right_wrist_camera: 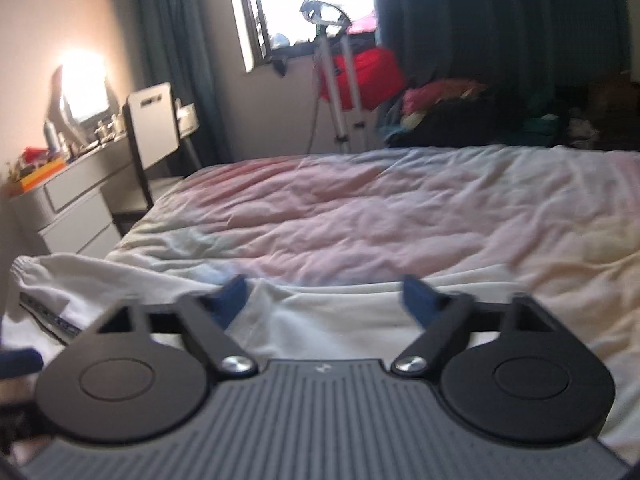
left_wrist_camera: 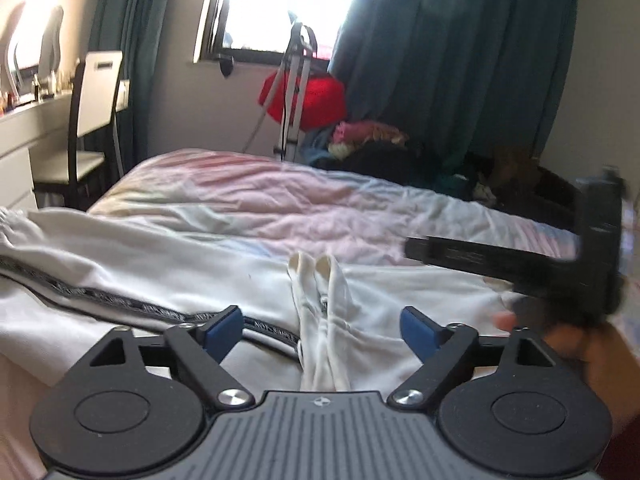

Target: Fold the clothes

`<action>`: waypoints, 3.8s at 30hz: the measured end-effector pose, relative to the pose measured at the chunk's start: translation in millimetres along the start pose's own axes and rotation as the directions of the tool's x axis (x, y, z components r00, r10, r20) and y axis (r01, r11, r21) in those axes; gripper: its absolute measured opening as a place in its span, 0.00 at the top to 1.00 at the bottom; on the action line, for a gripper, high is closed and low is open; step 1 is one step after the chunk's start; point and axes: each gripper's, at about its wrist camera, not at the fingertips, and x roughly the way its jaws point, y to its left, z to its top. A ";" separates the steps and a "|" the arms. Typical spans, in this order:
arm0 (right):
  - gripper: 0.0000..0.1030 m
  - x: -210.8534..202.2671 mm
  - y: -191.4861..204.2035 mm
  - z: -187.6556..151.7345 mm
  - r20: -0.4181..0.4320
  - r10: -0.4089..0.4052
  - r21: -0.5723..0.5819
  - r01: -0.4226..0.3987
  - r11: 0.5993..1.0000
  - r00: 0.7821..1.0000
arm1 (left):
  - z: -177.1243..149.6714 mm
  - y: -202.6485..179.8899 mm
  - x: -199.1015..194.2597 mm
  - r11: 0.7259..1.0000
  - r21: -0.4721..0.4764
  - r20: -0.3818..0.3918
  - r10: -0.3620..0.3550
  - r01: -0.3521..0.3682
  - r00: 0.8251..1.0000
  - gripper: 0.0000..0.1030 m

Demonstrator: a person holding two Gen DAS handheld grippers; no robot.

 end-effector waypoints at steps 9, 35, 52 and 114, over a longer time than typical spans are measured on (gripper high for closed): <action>0.11 -87.3 1.7 -25.2 0.066 -0.046 -0.003 0.047 0.999 0.997 | 1.0 6.1 -18.0 0.999 -0.008 0.027 0.045 -0.045 0.999 0.00; 0.11 -70.6 -25.5 -68.7 -0.071 -0.064 0.120 0.072 0.990 0.995 | -29.5 260.7 17.8 0.546 -0.771 -0.377 0.023 -0.327 0.926 0.02; 0.12 -36.4 -11.2 -86.4 -0.096 -0.073 0.108 0.083 0.991 0.993 | -8.5 291.8 25.1 0.613 -0.651 -0.246 0.388 -0.448 0.888 0.37; 0.11 -65.5 -185.7 -57.8 0.125 0.117 0.668 -0.171 0.724 0.985 | -58.7 -176.2 106.6 0.717 0.687 0.099 0.075 -0.123 0.992 0.17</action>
